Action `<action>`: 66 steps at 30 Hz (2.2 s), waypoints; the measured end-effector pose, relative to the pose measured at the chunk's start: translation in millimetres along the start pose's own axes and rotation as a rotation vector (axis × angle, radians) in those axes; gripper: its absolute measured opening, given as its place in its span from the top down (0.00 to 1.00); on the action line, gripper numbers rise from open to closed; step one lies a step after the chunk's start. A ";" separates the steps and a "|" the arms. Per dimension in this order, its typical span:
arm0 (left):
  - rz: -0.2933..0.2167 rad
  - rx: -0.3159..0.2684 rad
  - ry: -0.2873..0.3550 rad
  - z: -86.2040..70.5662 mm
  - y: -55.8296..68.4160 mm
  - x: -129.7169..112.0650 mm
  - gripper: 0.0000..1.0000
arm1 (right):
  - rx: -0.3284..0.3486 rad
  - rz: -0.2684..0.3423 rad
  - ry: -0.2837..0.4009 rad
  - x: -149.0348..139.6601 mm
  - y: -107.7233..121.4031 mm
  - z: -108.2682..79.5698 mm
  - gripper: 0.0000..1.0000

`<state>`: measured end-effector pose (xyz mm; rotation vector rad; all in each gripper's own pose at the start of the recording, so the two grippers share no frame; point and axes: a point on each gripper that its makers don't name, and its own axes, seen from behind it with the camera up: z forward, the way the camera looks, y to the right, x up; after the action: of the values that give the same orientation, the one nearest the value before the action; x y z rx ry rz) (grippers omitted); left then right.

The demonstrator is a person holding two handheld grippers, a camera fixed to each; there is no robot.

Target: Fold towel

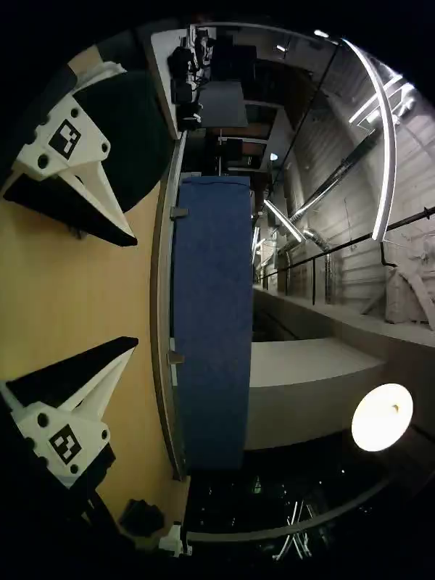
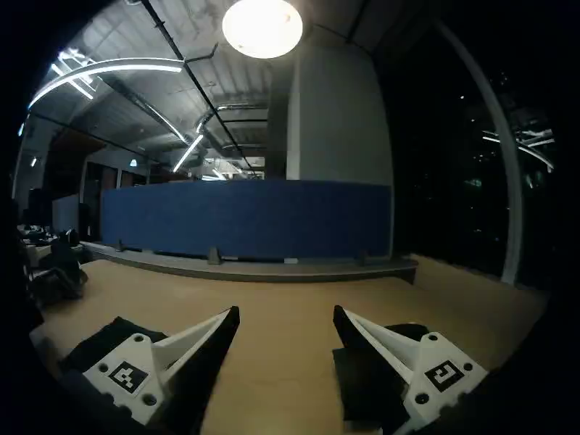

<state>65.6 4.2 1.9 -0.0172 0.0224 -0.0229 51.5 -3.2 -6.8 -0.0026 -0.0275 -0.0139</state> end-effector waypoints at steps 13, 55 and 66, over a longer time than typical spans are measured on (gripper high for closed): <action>-0.006 -0.035 0.001 -8.2 18.4 108.6 0.08 | -0.005 -0.043 0.021 115.1 2.8 -11.8 0.00; 0.211 -0.655 -0.499 -90.9 130.1 19.7 0.07 | 0.581 -0.244 -0.477 49.9 -91.0 -98.0 0.00; 0.235 -0.683 -0.545 -109.9 135.5 -21.1 0.07 | 0.596 -0.221 -0.509 10.7 -99.9 -107.1 0.00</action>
<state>45.2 138.2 -109.9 -0.7027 -0.5135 0.2260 63.7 -103.6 -113.2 0.5939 -0.5405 -0.2254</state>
